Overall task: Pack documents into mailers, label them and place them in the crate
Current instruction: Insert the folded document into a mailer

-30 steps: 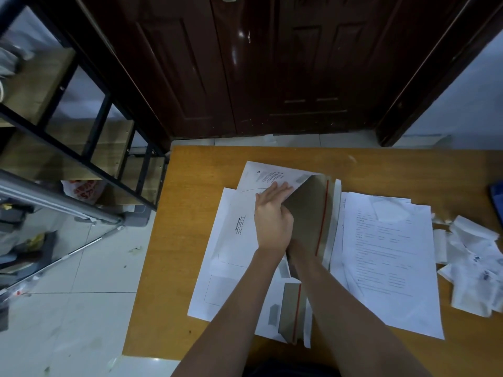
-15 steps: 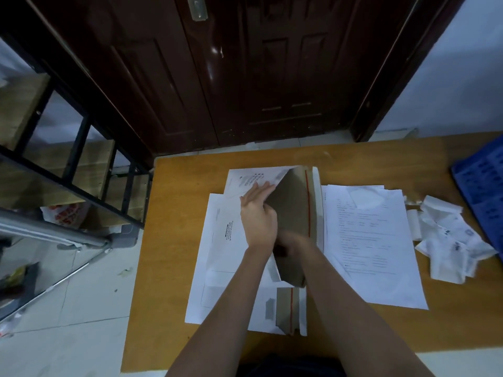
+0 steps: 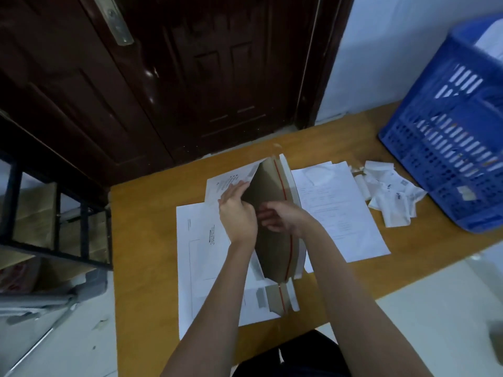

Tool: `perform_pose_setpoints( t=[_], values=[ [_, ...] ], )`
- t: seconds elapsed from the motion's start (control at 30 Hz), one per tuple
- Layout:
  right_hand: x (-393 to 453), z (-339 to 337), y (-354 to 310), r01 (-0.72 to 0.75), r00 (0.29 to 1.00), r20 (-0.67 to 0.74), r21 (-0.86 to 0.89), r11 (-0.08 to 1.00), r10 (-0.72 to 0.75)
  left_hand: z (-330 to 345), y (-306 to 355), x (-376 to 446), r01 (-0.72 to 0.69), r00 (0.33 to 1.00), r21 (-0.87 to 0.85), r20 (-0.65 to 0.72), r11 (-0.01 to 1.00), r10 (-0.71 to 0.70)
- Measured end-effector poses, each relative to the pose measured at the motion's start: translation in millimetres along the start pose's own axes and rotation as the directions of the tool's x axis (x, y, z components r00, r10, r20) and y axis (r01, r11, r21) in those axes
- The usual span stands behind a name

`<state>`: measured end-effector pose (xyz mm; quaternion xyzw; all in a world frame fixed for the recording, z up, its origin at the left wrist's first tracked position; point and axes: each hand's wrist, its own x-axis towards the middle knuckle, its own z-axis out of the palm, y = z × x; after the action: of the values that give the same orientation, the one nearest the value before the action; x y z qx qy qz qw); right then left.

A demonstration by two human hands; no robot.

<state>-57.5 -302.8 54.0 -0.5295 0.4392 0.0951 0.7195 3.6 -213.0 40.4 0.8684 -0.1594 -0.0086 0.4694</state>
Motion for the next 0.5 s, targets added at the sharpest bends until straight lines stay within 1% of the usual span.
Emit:
perform_pose_setpoints(
  t=[0.17, 0.3, 0.37, 0.43, 0.47, 0.5],
  values=[
    [-5, -19, 4, 0.018, 0.996, -0.092, 0.037, 0.999, -0.014, 4, 1, -4, -0.026, 0.999, 0.014, 0.022, 1.0, 0.026],
    [-4, -30, 4, 0.085, 0.985, -0.158, 0.099, 0.991, -0.068, 5, -1, 1, 0.012, 1.0, 0.006, 0.008, 1.0, -0.012],
    [-3, -42, 5, 0.167, 0.96, -0.256, 0.204, 0.965, -0.112, 5, -1, 1, 0.03, 1.0, 0.015, -0.007, 0.999, -0.03],
    [0, -59, 10, 0.22, 0.918, -0.384, 0.279, 0.935, -0.101, 7, -1, 0, 0.057, 0.998, 0.038, -0.017, 0.998, -0.056],
    [2, -70, 13, 0.231, 0.889, -0.449, 0.266, 0.936, -0.091, 8, -1, -1, 0.067, 0.998, 0.049, -0.022, 0.997, -0.066],
    [5, -82, 18, 0.224, 0.858, -0.505, 0.216, 0.95, -0.088, 10, -1, -2, 0.077, 0.997, 0.059, -0.027, 0.995, -0.075]
  ],
)
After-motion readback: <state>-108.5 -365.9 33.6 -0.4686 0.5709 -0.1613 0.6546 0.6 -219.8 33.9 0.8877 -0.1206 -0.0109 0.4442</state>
